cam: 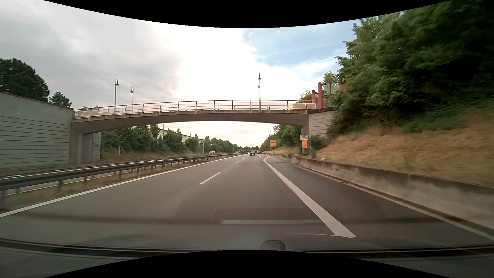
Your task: Follow the waypoints while adhering to traffic rules and regulations
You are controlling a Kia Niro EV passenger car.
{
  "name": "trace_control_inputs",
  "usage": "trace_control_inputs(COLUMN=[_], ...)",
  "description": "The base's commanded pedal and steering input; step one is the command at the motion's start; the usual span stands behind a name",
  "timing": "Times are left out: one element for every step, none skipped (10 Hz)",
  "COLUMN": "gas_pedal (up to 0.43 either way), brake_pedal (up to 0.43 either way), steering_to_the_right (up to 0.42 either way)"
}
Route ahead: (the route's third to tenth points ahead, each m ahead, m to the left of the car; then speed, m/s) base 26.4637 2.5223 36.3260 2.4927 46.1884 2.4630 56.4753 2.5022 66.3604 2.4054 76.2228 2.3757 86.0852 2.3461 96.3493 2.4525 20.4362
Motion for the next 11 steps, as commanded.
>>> trace_control_inputs(gas_pedal=[0.020, 0.028, 0.039, 0.059, 0.059, 0.059, 0.059, 0.059, 0.059, 0.008, 0.000], brake_pedal=[0.000, 0.000, 0.000, 0.000, 0.000, 0.000, 0.000, 0.000, 0.000, 0.000, 0.000], steering_to_the_right=[-0.003, -0.003, -0.002, -0.002, -0.001, -0.001, -0.001, 0.000, 0.000, 0.001, 0.002])
